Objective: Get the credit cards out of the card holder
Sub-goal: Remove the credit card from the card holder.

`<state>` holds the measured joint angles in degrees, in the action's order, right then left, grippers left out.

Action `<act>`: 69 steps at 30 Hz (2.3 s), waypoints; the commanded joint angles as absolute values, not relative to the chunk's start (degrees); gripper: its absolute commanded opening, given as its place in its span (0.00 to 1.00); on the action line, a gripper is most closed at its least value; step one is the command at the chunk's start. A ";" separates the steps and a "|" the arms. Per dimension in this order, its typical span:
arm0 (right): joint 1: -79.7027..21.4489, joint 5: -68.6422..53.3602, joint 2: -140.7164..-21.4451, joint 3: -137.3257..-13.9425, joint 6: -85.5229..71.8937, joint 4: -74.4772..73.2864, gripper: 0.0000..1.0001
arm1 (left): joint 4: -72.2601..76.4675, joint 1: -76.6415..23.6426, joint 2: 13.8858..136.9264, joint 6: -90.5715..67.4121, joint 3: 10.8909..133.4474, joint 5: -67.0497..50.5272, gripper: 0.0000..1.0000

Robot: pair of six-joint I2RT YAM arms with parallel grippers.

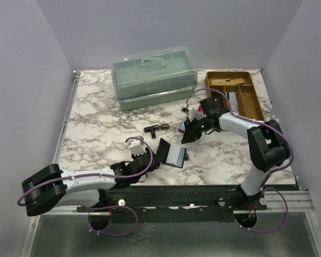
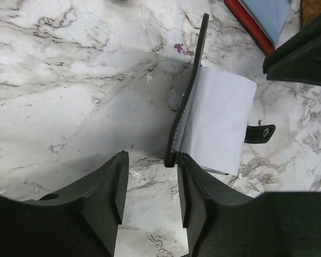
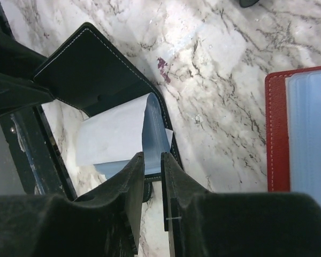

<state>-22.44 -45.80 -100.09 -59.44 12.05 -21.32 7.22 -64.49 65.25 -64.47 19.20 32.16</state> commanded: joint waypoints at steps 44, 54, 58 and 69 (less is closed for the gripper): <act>-28.54 -59.69 -106.97 -67.77 12.78 -26.76 0.34 | 20.94 -64.42 73.01 -37.03 26.32 14.67 0.65; -22.42 -60.65 -103.21 -67.08 14.71 -28.62 0.34 | 9.98 -65.36 85.49 -35.55 36.18 26.67 0.74; -20.46 -61.26 -102.75 -66.72 14.55 -28.74 0.34 | 5.80 -65.47 90.10 -35.42 39.11 28.61 0.74; -18.84 -61.02 -102.05 -66.54 15.11 -29.26 0.34 | 1.45 -66.02 93.18 -40.17 40.03 31.37 0.54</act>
<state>-19.27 -59.64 -103.72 -67.31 13.63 -27.57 6.85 -66.00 92.12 -37.56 40.69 28.73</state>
